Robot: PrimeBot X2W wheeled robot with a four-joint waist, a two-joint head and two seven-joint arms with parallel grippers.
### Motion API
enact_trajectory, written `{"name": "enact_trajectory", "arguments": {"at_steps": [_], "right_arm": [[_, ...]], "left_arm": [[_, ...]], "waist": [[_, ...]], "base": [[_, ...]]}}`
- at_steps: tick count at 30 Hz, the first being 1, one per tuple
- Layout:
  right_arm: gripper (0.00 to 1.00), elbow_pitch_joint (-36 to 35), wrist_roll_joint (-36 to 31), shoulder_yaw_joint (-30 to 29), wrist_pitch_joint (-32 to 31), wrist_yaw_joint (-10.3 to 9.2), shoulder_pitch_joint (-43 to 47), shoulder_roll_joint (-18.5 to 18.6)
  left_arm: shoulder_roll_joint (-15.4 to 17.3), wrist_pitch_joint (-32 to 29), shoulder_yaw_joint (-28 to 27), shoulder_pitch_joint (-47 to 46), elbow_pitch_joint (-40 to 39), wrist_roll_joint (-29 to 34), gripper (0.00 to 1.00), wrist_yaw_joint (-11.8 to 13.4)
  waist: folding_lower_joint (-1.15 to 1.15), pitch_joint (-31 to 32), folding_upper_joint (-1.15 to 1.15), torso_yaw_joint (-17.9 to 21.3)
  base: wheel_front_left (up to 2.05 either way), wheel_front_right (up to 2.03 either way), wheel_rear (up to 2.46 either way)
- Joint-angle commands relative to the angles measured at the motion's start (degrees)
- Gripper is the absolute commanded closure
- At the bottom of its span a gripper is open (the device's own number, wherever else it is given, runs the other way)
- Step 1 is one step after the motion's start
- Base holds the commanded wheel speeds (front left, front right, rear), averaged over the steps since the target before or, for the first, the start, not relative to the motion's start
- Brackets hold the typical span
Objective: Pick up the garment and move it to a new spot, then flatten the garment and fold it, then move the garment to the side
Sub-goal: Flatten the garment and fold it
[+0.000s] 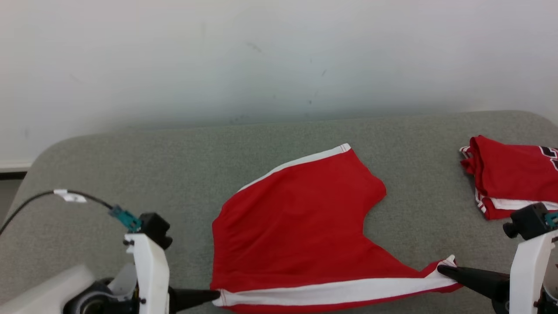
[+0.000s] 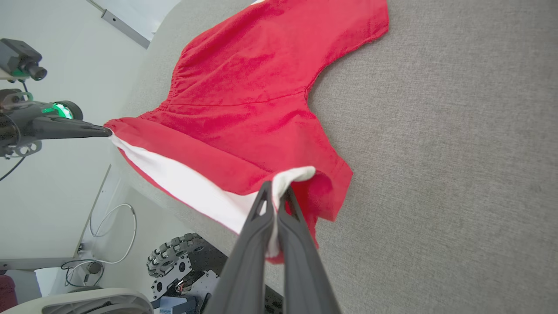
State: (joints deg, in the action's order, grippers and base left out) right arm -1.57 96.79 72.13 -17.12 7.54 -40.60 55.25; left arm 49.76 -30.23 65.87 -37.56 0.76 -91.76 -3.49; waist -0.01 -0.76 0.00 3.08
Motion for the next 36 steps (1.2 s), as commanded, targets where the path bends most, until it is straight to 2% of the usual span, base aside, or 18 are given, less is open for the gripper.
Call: {"name": "enact_trajectory", "arguments": {"at_steps": [1, 6, 12, 16, 23, 27, 36], "right_arm": [[1.0, 0.3, 0.5, -0.2, -0.5, -0.12, -0.9, 0.2], [1.0, 4.4, 7.4, -1.1, -8.1, -0.12, -7.7, -2.9], [1.0, 13.5, 13.2, -2.0, -15.5, -0.12, -18.8, -7.2], [1.0, 21.1, 14.8, -1.1, -20.1, -0.12, -26.1, -10.1], [1.0, 32.0, 14.7, -0.1, -22.8, -0.12, -36.4, -16.2], [1.0, 37.4, 13.3, 0.5, -23.9, -0.12, -40.9, -19.9], [1.0, 45.9, 10.9, 0.9, -23.2, -0.12, -47.1, -24.2]], "left_arm": [[-0.2, -0.6, -0.5, -1.0, 0.2, -1.1, 1.0, 0.1], [-0.7, -8.0, -2.5, -7.8, 3.0, -4.8, 1.0, 1.6], [-3.1, -14.3, -4.4, -16.7, 8.1, -4.7, 1.0, 0.7], [-5.3, -18.0, -5.9, -22.0, 11.5, -6.6, 1.0, 1.3], [-8.1, -20.8, -7.7, -29.5, 15.7, -6.1, 1.0, 1.9], [-8.7, -20.9, -8.7, -31.9, 16.7, -5.8, 1.0, 1.3], [-10.5, -20.2, -9.7, -34.4, 18.6, -5.3, 1.0, 0.0]], "waist": [[0.01, -1.5, 0.0, -0.6], [0.01, -7.2, 0.0, -1.2], [0.01, -14.6, 0.0, -3.1], [0.01, -18.3, 0.0, -4.2], [0.01, -23.4, 0.0, -5.7], [0.01, -26.0, 0.0, -6.4], [0.01, -28.7, 0.0, -8.7]], "base": [[0.0, 0.0, 0.0], [0.0, 0.0, 0.0], [0.0, 0.0, 0.0], [0.0, 0.0, 0.0], [0.0, 0.0, 0.0], [0.0, 0.0, 0.0], [0.0, 0.0, 0.0]]}}
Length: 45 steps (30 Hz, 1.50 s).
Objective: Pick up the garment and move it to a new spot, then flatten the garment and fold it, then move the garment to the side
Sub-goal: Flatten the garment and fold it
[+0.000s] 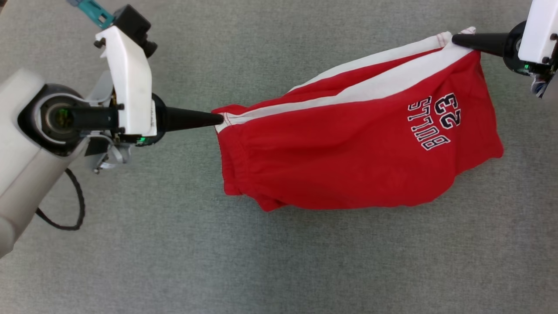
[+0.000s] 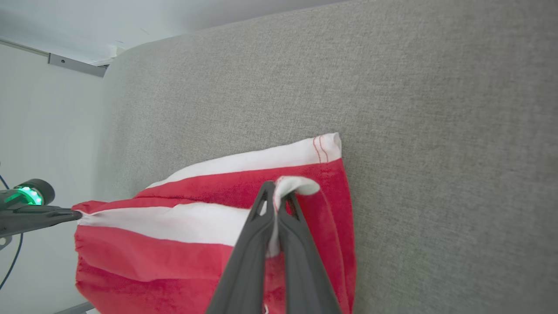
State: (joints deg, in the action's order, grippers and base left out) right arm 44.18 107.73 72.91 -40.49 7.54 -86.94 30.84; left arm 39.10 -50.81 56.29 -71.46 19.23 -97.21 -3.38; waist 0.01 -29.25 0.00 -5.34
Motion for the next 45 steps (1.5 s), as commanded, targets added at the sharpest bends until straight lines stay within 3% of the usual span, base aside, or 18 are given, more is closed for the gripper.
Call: {"name": "enact_trajectory", "arguments": {"at_steps": [1, 14, 15, 16, 17, 18, 19, 30, 33, 38, 45], "right_arm": [[1.0, 0.6, -0.3, 0.1, 0.3, -0.12, -1.1, 0.0], [1.0, 4.9, -4.0, 0.3, 4.4, -0.12, 0.3, -1.7], [0.85, 5.2, -4.1, 0.3, 4.6, -0.12, 0.5, -2.0], [0.65, 5.5, -4.2, 0.3, 4.6, -0.12, 0.7, -2.5], [0.39, 5.7, -4.1, 0.3, 4.4, -0.12, 0.8, -2.8], [0.0, 6.0, -4.1, 0.3, 4.3, -0.12, 0.7, -3.0], [0.0, 6.3, -4.2, 0.3, 4.5, -0.12, 0.7, -3.2], [0.0, 2.9, -5.8, -0.4, 8.2, -0.12, 3.3, -3.9], [0.0, 0.7, -8.0, -0.4, 12.1, -0.12, 4.5, -3.3], [0.0, -3.6, -12.2, -1.3, 22.1, -0.12, 7.7, -1.2], [0.0, -6.2, -16.9, -3.3, 40.1, -0.12, 15.5, 1.6]], "left_arm": [[0.1, 0.5, -0.2, -0.4, 0.3, 0.2, 1.0, -0.2], [-1.2, 1.5, 0.1, -0.6, 2.8, 2.1, 1.0, -1.7], [-1.3, 1.4, 0.2, -0.6, 3.0, 2.1, 1.0, -1.9], [-1.4, 1.5, 0.2, -0.6, 3.2, 2.1, 0.87, -1.9], [-1.4, 1.4, 0.3, -0.5, 3.3, 2.2, 0.59, -2.0], [-1.5, 1.4, 0.3, -0.5, 3.5, 2.3, 0.2, -2.0], [-1.6, 1.4, 0.4, -0.5, 3.6, 2.4, 0.0, -2.0], [-1.2, 1.1, 2.1, -0.6, 5.5, 5.4, 0.0, -1.7], [-0.8, 2.6, 2.5, -0.3, 5.4, 7.0, 0.0, -2.2], [-0.5, 9.7, 2.8, 0.2, 3.4, 12.6, 0.0, -3.6], [0.6, 29.4, 1.5, 4.5, 0.7, 22.2, 0.0, -4.1]], "waist": [[-0.01, -0.4, 0.0, -0.5], [-0.01, -1.3, 0.0, -1.8], [-0.01, -1.2, 0.0, -1.7], [-0.01, -1.2, 0.0, -1.7], [-0.01, -1.1, 0.0, -1.6], [-0.01, -1.1, 0.0, -1.5], [-0.01, -1.0, 0.0, -1.4], [-0.01, 3.1, 0.0, -0.2], [-0.01, 5.7, 0.0, 0.1], [-0.01, 9.1, 0.0, 0.2], [-0.01, 13.6, 0.0, 0.1]], "base": [[0.0, 0.0, 0.0], [0.0, 0.0, 0.0], [0.0, 0.0, 0.0], [0.0, 0.0, 0.0], [0.0, 0.0, 0.0], [0.0, 0.0, 0.0], [0.0, 0.0, 0.0], [0.0, 0.0, 0.0], [0.0, 0.0, 0.0], [0.0, 0.0, 0.0], [0.0, 0.0, 0.0]]}}
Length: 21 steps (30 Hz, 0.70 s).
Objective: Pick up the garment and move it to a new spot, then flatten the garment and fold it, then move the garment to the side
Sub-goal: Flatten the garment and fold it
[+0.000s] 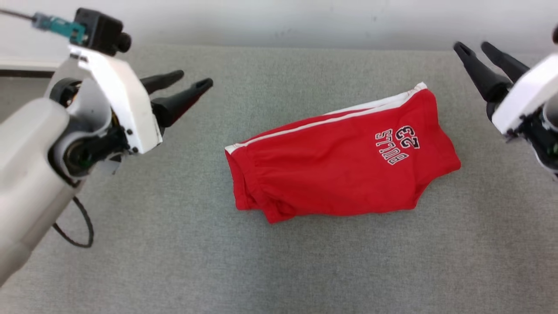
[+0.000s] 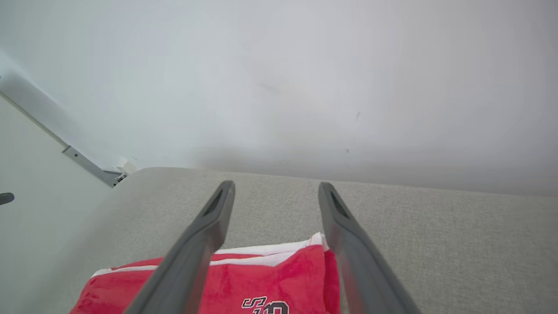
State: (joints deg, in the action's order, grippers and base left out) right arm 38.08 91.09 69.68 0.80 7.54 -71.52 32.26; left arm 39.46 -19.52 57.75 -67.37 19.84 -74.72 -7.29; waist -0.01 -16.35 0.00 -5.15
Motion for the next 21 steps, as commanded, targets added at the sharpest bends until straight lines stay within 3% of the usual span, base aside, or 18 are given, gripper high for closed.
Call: {"name": "enact_trajectory", "arguments": {"at_steps": [1, 6, 9, 12, 16, 21], "right_arm": [[0.0, 0.3, -0.7, -0.1, 0.9, -0.12, 1.3, 0.4], [0.0, 2.5, -2.4, 0.9, 6.0, -0.12, 7.5, 0.7], [0.0, 5.4, -1.7, 1.2, 6.6, -0.12, 10.4, -0.4], [0.0, 8.6, -1.3, 1.4, 5.8, -0.12, 12.3, -1.4], [0.0, 13.4, -0.4, 1.7, 2.8, -0.12, 13.5, -2.8], [0.0, 19.3, 0.5, 2.0, -2.0, -0.12, 14.2, -3.9]], "left_arm": [[0.3, 1.4, -0.2, 1.4, 0.0, 1.2, 0.0, -0.2], [-0.8, 15.0, -2.8, 7.6, -0.7, 3.7, 0.0, 5.9], [-1.1, 22.9, -3.5, 11.5, -3.5, 6.6, 0.0, 10.1], [-0.9, 28.9, -3.3, 15.1, -6.9, 9.2, 0.0, 12.6], [-1.6, 33.2, -4.4, 21.0, -10.1, 9.9, 0.0, 16.0], [-3.8, 34.5, -6.1, 28.6, -12.8, 10.1, 0.0, 17.2]], "waist": [[0.01, 1.1, 0.0, -0.2], [0.01, 2.8, 0.0, -1.5], [0.01, 3.2, 0.0, -2.7], [0.01, 3.3, 0.0, -4.4], [0.01, 3.3, 0.0, -6.8], [0.01, 3.4, 0.0, -10.0]], "base": [[0.0, 0.0, 0.0], [0.0, 0.0, 0.0], [0.0, 0.0, 0.0], [0.0, 0.0, 0.0], [0.0, 0.0, 0.0], [0.0, 0.0, 0.0]]}}
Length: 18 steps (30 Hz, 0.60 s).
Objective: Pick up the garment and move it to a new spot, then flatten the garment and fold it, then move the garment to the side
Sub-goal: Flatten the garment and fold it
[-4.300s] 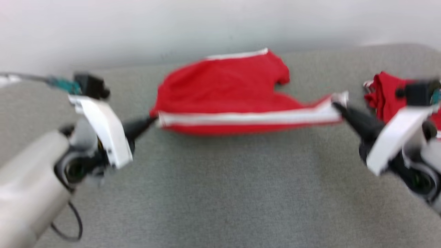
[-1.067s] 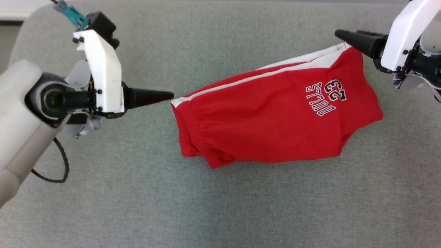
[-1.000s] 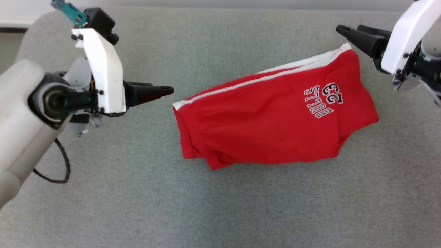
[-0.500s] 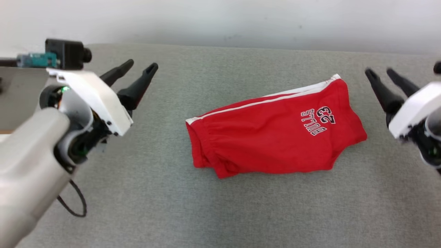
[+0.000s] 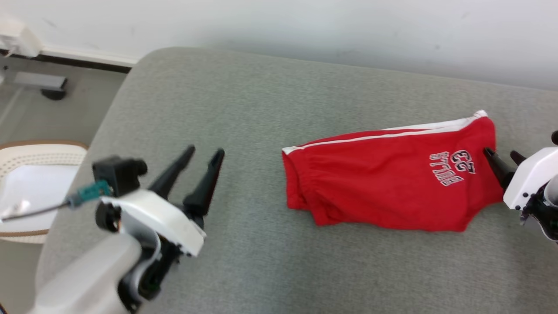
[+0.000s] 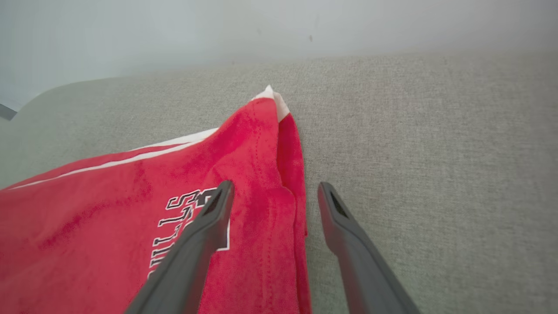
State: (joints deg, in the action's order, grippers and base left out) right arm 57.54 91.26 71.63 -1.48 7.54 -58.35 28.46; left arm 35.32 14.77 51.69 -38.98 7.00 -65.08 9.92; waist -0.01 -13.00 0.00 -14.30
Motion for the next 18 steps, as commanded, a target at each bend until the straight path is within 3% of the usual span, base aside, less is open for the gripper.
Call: {"name": "enact_trajectory", "arguments": {"at_steps": [1, 6, 11, 18], "right_arm": [[0.0, 0.8, 0.6, 0.0, -0.7, -0.12, 1.2, -0.4], [0.0, 5.7, 2.7, -0.6, -6.5, -0.12, 1.9, -0.7], [0.0, 12.1, 5.1, -0.7, -16.2, -0.16, 3.1, -2.4], [0.0, 14.0, 5.4, 0.0, -27.6, -0.06, 2.1, -5.6]], "left_arm": [[-0.4, 0.3, -0.4, 1.7, -0.1, 0.3, 0.0, 0.0], [-4.0, 0.4, -4.1, 8.0, -0.6, 1.6, 0.0, -0.8], [-6.6, 0.4, -6.3, 11.2, 0.0, 4.4, 0.0, -2.2], [-10.1, 0.4, -9.0, 14.1, 1.0, 6.3, 0.0, -3.6]], "waist": [[0.01, 0.1, 0.0, -1.4], [0.01, 0.0, 0.0, -4.2], [0.01, -0.1, 0.0, -6.3], [0.01, -0.1, 0.0, -7.5]], "base": [[0.0, 0.0, 0.0], [0.0, 0.0, 0.0], [0.0, 0.0, 0.0], [0.0, 0.0, 0.0]]}}
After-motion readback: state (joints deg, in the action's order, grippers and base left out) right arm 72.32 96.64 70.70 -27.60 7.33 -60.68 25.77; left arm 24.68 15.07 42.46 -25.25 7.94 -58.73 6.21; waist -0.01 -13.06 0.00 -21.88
